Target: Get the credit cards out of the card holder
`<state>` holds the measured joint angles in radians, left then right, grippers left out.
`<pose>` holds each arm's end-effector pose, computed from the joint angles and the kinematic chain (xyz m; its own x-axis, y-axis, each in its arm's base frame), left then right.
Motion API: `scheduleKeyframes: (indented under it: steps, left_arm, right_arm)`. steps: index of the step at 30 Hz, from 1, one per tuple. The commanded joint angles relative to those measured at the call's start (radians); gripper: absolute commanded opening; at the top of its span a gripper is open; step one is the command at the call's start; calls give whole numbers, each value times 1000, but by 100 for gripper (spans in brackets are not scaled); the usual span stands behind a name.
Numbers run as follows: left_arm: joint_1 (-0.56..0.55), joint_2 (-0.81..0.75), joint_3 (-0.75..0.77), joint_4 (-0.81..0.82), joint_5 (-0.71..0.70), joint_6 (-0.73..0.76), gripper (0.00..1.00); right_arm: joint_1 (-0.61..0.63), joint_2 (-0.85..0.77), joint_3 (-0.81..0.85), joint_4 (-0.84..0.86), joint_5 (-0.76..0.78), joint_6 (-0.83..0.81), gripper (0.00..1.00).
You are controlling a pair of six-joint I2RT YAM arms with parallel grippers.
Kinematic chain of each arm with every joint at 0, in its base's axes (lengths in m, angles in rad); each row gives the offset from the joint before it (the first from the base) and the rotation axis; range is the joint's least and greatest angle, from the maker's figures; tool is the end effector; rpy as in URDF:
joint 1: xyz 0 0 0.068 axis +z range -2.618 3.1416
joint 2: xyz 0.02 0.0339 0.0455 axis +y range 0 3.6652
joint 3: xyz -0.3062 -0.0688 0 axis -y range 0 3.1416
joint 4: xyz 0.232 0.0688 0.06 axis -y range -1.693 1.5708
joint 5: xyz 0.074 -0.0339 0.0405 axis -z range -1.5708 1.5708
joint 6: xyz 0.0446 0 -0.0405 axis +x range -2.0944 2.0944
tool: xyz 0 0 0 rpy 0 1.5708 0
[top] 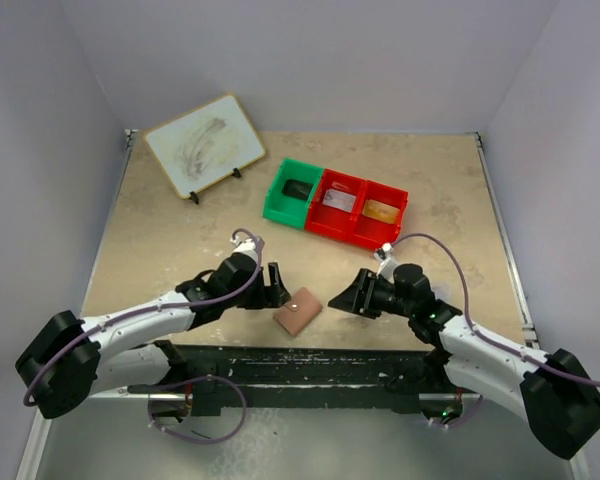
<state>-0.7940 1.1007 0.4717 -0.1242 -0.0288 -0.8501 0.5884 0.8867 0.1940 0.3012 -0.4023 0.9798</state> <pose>0.1346 -0.1351 0.2174 -0.8410 -0.2158 -0.4962 0.1005 0.8388 -0.5351 0.1148 0.0976 0.2049 -0.8509 0.3508 -0.3910 -0.1887 0.4904 0.8508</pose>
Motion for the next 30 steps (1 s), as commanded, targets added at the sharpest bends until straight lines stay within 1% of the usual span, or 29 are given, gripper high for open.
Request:
scheduleKeyframes:
  steps: [1, 6, 11, 14, 17, 18, 20, 21, 22, 24, 26, 27, 28, 30]
  left_arm:
    - [-37, 42, 37, 132, 4, -3, 75]
    - [-68, 113, 56, 156, -12, 8, 74]
    - [-88, 159, 72, 164, -32, 13, 71]
    - [-105, 173, 81, 157, -33, 20, 66]
    - [-128, 176, 78, 138, -49, 24, 61]
    - [-134, 176, 76, 128, -60, 22, 59]
    - [-147, 172, 75, 106, -77, 22, 53]
    - [-154, 167, 73, 94, -84, 22, 51]
    - [-158, 161, 71, 86, -91, 18, 50]
    - [-169, 144, 63, 78, -112, 6, 46]
    - [-174, 122, 45, 101, -118, -13, 44]
    - [-175, 108, 35, 119, -116, -26, 43]
    - [-175, 102, 24, 136, -117, -41, 41]
    - [-176, 100, 9, 168, -112, -66, 37]
  right_arm:
    - [31, 58, -7, 177, -3, 69, 61]
    - [51, 175, -27, 298, -8, 108, 62]
    - [58, 266, -27, 372, -6, 145, 60]
    - [61, 320, -37, 430, -16, 170, 58]
    - [64, 367, -30, 453, -20, 177, 57]
    - [67, 377, -30, 453, -13, 182, 55]
    - [70, 372, -46, 435, 43, 220, 46]
    - [80, 355, -68, 433, 92, 252, 45]
    - [85, 332, -97, 458, 124, 276, 46]
    - [88, 293, -120, 502, 139, 283, 53]
    - [89, 291, -75, 426, 133, 241, 56]
    - [90, 301, -50, 382, 125, 219, 56]
    - [91, 318, -33, 377, 112, 202, 56]
    - [91, 358, -28, 421, 91, 199, 56]
